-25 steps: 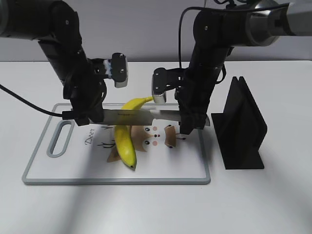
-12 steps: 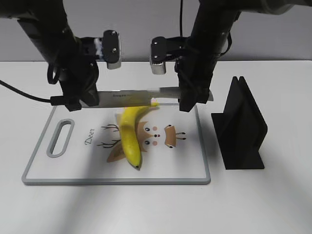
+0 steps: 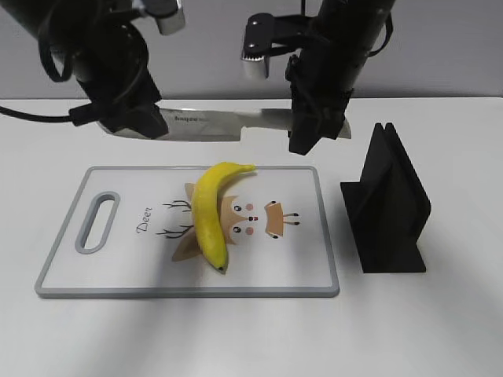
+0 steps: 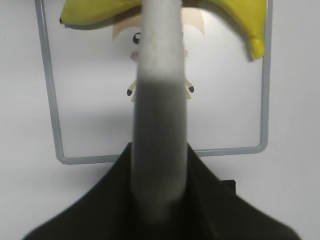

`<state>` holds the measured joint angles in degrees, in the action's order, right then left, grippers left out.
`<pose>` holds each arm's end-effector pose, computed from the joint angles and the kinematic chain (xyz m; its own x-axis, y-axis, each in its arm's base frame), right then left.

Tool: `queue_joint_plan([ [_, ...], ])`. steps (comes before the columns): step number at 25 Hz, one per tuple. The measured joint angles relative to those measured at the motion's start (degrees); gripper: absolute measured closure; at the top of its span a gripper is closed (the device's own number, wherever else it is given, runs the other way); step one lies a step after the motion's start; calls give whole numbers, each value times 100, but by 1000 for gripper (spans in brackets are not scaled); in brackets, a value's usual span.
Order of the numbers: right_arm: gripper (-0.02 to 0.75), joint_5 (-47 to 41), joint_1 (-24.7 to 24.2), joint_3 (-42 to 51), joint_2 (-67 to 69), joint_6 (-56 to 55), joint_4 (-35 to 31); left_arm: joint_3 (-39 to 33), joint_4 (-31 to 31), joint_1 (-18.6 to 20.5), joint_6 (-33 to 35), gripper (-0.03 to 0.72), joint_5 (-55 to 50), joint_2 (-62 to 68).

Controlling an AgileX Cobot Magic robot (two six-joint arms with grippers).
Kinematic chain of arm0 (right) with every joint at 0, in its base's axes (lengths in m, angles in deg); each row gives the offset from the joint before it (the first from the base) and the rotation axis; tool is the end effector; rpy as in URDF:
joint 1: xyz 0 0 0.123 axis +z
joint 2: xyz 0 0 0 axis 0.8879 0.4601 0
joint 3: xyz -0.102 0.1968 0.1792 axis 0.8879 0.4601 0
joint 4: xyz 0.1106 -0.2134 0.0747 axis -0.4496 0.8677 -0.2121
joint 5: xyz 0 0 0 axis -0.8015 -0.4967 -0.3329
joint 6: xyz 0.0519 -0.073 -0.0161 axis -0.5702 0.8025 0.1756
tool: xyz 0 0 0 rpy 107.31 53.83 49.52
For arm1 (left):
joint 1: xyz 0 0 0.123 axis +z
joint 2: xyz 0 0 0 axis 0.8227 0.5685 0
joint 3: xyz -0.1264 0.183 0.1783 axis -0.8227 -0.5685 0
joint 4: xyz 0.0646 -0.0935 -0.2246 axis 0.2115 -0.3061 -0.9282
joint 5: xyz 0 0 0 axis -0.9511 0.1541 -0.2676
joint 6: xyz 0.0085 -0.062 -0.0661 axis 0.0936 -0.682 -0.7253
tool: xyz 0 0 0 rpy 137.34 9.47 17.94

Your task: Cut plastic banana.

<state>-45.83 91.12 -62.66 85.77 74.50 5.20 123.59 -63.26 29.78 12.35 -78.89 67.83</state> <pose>0.3660 0.2235 0.2446 -0.1013 -0.9505 -0.2936 -0.9941 0.1079 -0.0062 0.3234 -0.1788 0.2841 -0.0454 0.9049 -0.4231 0.9602 0.1564 0.2314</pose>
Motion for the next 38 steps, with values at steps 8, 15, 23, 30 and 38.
queue_joint_plan([
  [8, 559, -2, 0, 289, -776, -653, 311, 0, 191, 0, -1358, 71, 211, -977],
  [15, 559, -32, -50, 1250, -1596, -2312, 841, 37, 1231, 0, -3267, 91, 170, -1731],
  [23, 559, -37, -814, 2075, -2553, -4228, 870, 64, 2113, 59, -4944, 98, -857, -1875],
  [30, 559, 590, -1385, 3535, -3787, -5488, 805, -768, 2159, 514, -5537, 100, -1056, -2702],
  [38, 559, 1337, -1385, 4457, -4019, -6420, 346, -2684, 2043, 609, -5725, 100, -755, -4562],
])
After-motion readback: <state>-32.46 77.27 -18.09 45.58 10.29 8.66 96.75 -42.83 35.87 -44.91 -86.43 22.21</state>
